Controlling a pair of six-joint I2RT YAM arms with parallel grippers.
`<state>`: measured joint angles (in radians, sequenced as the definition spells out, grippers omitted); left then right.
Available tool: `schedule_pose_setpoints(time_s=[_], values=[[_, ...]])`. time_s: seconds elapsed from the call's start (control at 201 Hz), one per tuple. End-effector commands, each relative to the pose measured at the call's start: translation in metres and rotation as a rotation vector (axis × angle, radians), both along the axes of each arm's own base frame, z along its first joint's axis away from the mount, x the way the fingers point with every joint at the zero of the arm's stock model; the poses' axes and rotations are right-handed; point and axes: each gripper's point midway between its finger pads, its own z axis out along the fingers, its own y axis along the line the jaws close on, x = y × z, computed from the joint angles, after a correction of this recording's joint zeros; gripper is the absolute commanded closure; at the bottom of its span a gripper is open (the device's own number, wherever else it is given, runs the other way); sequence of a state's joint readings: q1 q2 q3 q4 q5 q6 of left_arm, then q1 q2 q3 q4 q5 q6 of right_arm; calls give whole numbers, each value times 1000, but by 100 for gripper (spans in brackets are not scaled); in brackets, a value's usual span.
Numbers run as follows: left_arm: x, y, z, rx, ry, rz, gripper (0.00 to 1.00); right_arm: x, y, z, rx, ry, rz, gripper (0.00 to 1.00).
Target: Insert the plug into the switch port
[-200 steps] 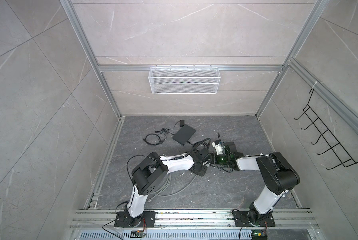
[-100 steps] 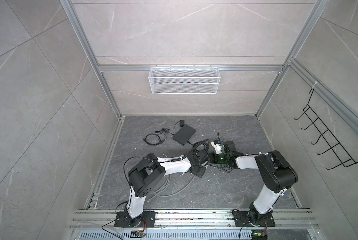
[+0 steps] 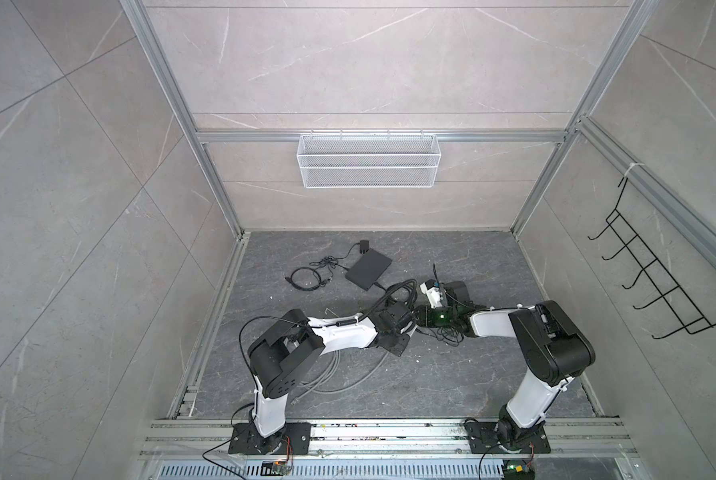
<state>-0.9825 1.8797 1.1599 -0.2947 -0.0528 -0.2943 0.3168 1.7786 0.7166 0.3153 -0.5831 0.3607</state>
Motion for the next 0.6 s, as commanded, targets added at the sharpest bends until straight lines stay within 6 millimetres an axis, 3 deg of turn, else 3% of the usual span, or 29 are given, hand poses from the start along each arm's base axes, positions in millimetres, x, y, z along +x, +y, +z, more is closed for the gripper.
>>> schedule_pose_setpoints(time_s=[0.0, 0.294, 0.592], values=[[3, -12, 20, -85, -16, -44, 90, -13, 9, -5, -23, 17, 61, 65], [2, 7, 18, -66, 25, -25, 91, -12, 7, -13, -77, 41, 41, 67], [-2, -2, 10, -81, 61, -58, 91, -17, 9, -4, -79, 34, 75, 67]])
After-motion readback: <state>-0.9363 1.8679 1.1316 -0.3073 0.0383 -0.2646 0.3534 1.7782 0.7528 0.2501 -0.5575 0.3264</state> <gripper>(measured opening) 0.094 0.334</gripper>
